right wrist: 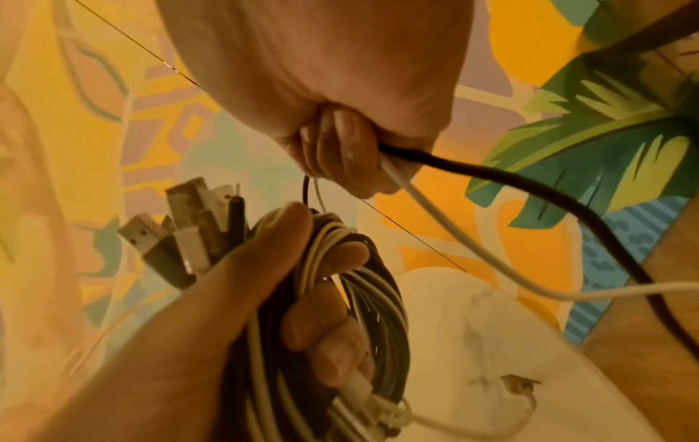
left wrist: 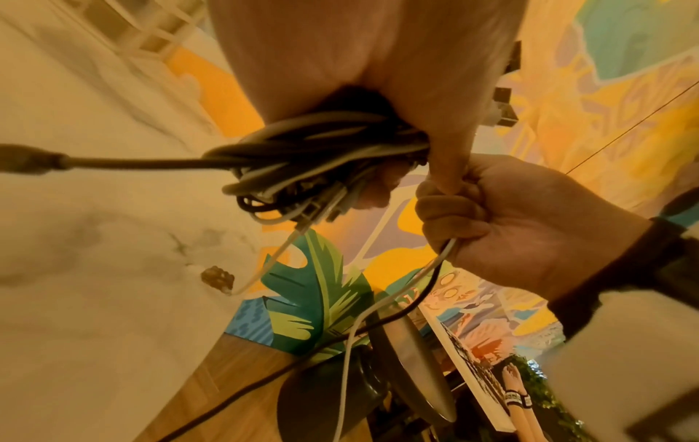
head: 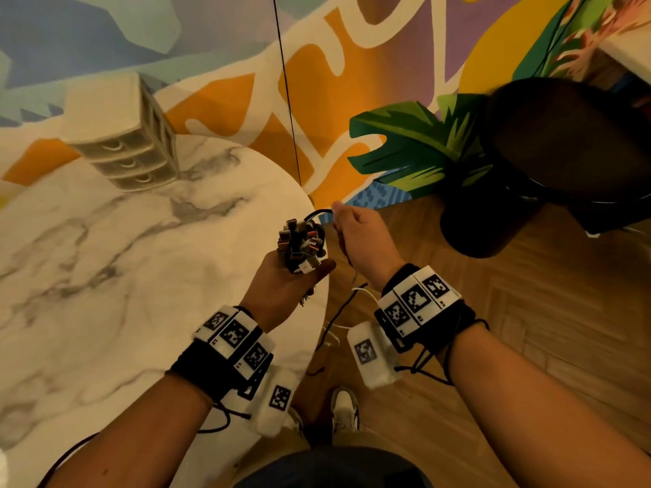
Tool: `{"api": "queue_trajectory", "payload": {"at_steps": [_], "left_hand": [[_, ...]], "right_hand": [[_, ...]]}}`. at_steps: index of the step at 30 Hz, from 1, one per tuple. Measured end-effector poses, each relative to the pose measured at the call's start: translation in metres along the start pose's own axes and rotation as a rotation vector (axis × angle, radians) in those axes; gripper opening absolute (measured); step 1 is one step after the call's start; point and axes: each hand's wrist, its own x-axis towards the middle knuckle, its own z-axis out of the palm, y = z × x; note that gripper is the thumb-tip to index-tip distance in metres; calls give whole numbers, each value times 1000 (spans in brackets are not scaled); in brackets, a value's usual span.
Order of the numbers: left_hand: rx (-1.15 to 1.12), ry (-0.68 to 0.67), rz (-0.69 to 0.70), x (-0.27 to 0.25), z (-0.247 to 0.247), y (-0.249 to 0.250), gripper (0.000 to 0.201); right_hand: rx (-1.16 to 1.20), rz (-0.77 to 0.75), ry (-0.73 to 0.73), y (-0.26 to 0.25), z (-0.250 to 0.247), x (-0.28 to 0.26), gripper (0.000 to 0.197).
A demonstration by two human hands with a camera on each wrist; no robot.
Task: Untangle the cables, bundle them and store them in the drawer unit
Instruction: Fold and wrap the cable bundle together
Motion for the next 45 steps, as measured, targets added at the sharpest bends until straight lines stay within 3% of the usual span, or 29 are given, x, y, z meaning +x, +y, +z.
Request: {"api": "queue_trajectory", "payload": {"at_steps": [2, 6, 9, 12, 15, 18, 24, 28, 32, 36, 39, 45], "left_hand": [[47, 7, 6, 1, -3, -5, 36], [133, -38, 15, -5, -8, -10, 10], [166, -51, 57, -10, -10, -15, 12], [161, 5, 44, -4, -10, -14, 10], [95, 43, -23, 11, -8, -15, 7], [-40, 75, -126, 24, -4, -17, 27], [-442, 58, -129, 21, 7, 2, 14], [-552, 63, -155, 26, 6, 17, 24], [-661, 21, -147, 27, 2, 21, 51], [-858, -34, -111, 29, -3, 32, 29], [-937, -130, -103, 28, -10, 37, 37], [-864, -223, -89, 19, -16, 39, 38]], "right_hand": [[27, 21, 5, 0, 3, 0, 41], [130, 78, 73, -1, 3, 7, 45], [117, 95, 95, -1, -2, 11, 41], [49, 107, -9, 1, -1, 4, 43], [-9, 127, -156, 0, 8, -8, 42], [56, 136, -173, -2, 12, -13, 41], [205, 147, -223, -5, 14, -24, 45], [248, 15, -233, 5, 22, -37, 57], [296, -47, -296, 15, 23, -44, 60], [341, -6, -446, 33, 37, -62, 52], [372, 87, -414, 57, 47, -56, 36], [6, 76, -299, 92, 48, -15, 47]]}}
